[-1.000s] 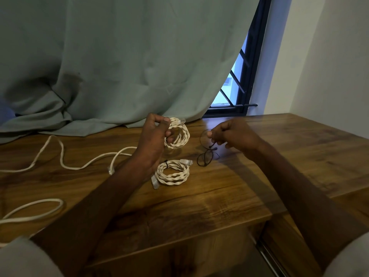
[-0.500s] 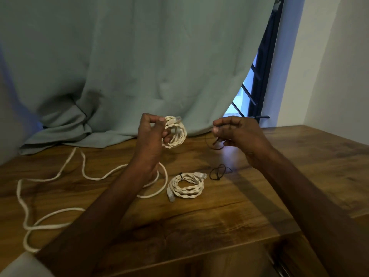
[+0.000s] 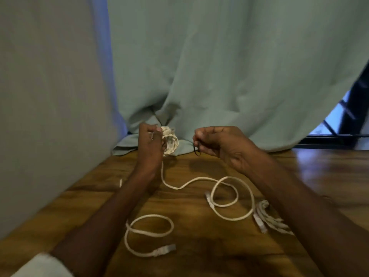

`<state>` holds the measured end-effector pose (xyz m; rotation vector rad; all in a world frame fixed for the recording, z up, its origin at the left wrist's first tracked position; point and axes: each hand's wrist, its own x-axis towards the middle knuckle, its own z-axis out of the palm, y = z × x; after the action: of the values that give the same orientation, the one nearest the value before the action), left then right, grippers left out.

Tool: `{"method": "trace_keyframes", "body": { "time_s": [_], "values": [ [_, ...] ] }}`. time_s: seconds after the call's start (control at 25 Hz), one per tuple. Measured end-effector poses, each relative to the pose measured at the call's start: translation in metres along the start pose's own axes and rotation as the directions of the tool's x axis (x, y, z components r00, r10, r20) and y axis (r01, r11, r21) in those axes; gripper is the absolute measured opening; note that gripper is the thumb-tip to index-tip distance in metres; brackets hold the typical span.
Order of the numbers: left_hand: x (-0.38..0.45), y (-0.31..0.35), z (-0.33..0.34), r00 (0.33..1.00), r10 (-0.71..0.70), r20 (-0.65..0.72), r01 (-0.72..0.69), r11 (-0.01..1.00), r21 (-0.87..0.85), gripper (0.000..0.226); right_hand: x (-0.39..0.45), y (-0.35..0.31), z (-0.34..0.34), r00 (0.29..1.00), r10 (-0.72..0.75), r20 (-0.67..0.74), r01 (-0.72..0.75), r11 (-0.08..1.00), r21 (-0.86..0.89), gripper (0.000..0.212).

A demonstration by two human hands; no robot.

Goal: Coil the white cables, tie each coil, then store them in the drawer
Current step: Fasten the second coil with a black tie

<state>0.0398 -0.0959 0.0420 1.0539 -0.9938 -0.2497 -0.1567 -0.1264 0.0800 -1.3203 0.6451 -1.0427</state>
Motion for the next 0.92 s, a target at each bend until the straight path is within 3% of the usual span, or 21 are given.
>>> {"method": "trace_keyframes", "body": {
  "time_s": [0.12,0.4,0.92],
  "values": [
    [0.003,-0.011,-0.005,0.999,-0.046,-0.015,0.044,0.996,-0.080,0.007,0.019,0.018,0.017,0.995,0.072,0.062,-0.073,0.997,0.012,0.022],
    [-0.002,-0.012,-0.005,0.997,-0.065,0.052,0.069,0.994,-0.082,0.006,0.019,0.027,0.005,0.995,0.077,0.056,-0.084,0.989,0.121,0.024],
    [-0.011,-0.003,-0.006,0.996,-0.039,0.081,0.044,0.997,-0.058,0.006,0.013,0.026,0.002,0.998,0.020,0.060,-0.025,0.996,0.088,0.028]
  ]
}}
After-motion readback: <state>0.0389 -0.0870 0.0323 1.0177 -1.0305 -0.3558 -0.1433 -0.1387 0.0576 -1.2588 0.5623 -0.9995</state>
